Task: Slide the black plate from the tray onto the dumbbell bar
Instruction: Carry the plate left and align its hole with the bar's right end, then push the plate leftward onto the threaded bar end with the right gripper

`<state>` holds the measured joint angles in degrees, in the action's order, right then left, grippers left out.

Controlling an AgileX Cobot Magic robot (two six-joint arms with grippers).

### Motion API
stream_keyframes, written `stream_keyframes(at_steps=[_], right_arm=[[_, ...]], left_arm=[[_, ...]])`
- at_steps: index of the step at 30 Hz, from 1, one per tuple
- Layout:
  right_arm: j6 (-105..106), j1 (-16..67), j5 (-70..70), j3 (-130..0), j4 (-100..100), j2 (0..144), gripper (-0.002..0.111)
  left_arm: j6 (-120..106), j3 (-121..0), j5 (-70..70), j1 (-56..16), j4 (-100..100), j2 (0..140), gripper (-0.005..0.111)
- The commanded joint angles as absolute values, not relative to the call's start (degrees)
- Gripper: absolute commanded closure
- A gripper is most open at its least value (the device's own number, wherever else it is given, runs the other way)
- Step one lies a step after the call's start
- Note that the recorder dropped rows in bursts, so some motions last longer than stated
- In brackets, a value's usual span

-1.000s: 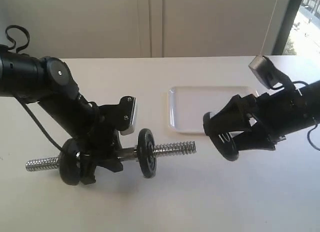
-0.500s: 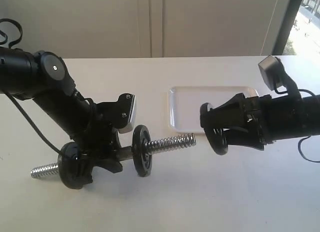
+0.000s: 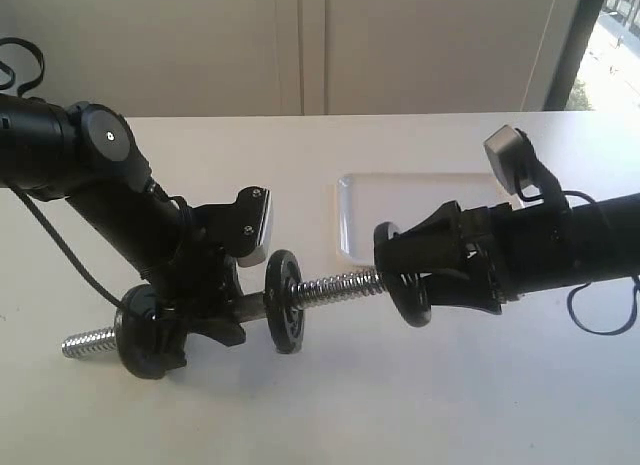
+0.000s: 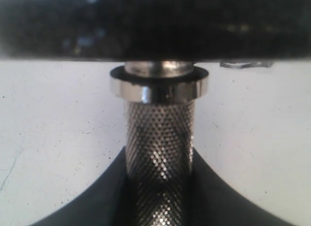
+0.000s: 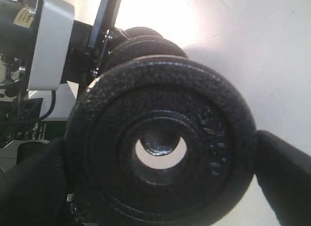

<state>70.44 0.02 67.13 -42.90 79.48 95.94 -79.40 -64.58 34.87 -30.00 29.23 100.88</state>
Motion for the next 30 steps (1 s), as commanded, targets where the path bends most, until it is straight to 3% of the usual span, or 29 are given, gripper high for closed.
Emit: stream_keyframes(at_steps=[1,30], right_arm=[[71.71,0.00,69.96,-43.13,82.62,95.64,0.108],[75.10,2.28,66.02,-37.94,90.56,96.15,0.108]], left_arm=[[-78.81,-65.77,36.07,-30.38,35.96,97.66,0.107],[-78.81,-65.77,35.51,-30.38,35.96,97.66,0.107]])
